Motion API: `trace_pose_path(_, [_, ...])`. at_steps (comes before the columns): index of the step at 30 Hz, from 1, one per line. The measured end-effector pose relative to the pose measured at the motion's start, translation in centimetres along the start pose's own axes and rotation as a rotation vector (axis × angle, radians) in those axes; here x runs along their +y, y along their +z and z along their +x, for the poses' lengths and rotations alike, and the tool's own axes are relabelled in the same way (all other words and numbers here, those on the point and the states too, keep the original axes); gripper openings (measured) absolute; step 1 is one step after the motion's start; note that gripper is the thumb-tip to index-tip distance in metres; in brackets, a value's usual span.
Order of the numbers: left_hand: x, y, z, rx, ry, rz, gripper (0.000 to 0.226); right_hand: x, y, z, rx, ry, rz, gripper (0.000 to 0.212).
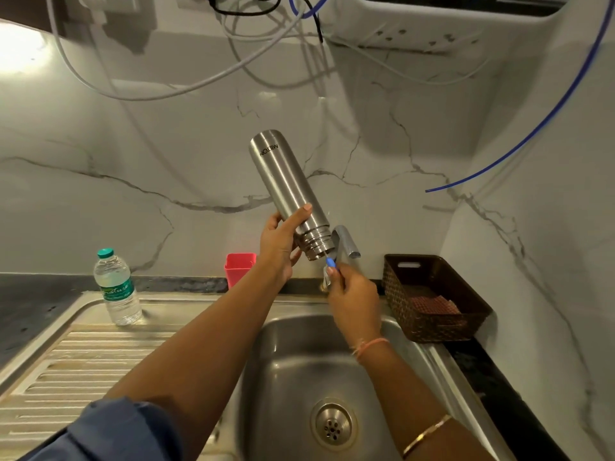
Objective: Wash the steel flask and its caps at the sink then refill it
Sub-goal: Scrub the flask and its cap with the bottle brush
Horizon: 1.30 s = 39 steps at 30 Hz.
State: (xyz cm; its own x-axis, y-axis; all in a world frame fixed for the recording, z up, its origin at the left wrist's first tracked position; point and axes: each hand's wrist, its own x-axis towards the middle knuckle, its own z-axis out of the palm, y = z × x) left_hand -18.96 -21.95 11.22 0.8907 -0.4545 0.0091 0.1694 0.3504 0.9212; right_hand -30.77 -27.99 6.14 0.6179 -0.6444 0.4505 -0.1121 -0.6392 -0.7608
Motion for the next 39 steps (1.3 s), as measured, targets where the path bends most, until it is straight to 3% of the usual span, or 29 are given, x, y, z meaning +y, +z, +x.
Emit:
trace_pose_path(3, [0.2,-0.5,0.2,-0.054,-0.072,-0.046,0.036,-0.1,-1.0,1.0,-0.326,0.415,0.766,0.024])
trace_pose_path(4, [0.2,-0.6,0.3,-0.076,-0.085,-0.061,0.034,0.0,-1.3,1.1,-0.405,0.491,0.919,0.026])
trace_pose_path(6, [0.2,-0.6,0.4,-0.098,-0.074,-0.041,0.030,0.1,-1.4,1.0,-0.458,0.516,0.975,0.027])
trace_pose_path(8, [0.3,-0.6,0.5,-0.075,-0.046,-0.007,0.030,-0.2,-0.8,0.5,-0.336,0.401,0.699,0.025])
trace_pose_path(12, [0.3,-0.5,0.8,-0.011,-0.028,-0.039,0.032,0.6,0.3,-0.3,0.029,-0.080,-0.310,0.032])
trace_pose_path(14, [0.2,-0.4,0.6,-0.014,-0.040,-0.077,0.033,1.2,0.4,-0.3,0.131,-0.223,-0.441,0.026])
trace_pose_path(16, [0.2,-0.5,0.6,-0.014,-0.045,-0.078,0.034,1.5,0.2,-0.1,0.056,-0.169,-0.213,0.026])
trace_pose_path(19, [0.8,-0.9,0.9,-0.002,-0.051,-0.092,0.045,1.6,-0.8,0.0,-0.369,0.310,0.669,0.026])
trace_pose_path(21, [0.8,-1.0,1.1,-0.003,-0.052,-0.079,0.047,1.8,-1.5,0.0,-0.505,0.430,0.841,0.026])
trace_pose_path(23, [0.4,-0.8,1.0,0.002,-0.038,-0.040,0.043,1.8,-1.0,-0.2,-0.426,0.358,0.611,0.024])
trace_pose_path(27, [0.2,-0.4,1.0,0.025,-0.011,-0.035,0.039,1.0,0.9,-1.1,-0.031,-0.045,-0.241,0.028])
trace_pose_path(30, [0.5,-0.1,1.2,0.007,-0.037,-0.081,0.040,1.3,0.6,-1.1,0.061,-0.209,-0.479,0.030])
trace_pose_path(32, [0.5,-0.1,1.2,0.001,-0.042,-0.074,0.036,1.3,0.1,-0.7,0.031,-0.155,-0.288,0.030])
trace_pose_path(36, [0.8,-0.9,1.8,0.032,-0.061,-0.096,0.041,1.7,-0.9,-0.2,-0.360,0.347,0.694,0.023])
trace_pose_path(37, [0.8,-1.0,1.9,0.034,-0.063,-0.092,0.044,2.1,-1.3,-0.2,-0.440,0.423,0.818,0.024])
trace_pose_path(39, [0.5,-1.1,1.8,0.034,-0.049,-0.063,0.043,2.7,-1.5,-0.3,-0.480,0.431,0.768,0.024])
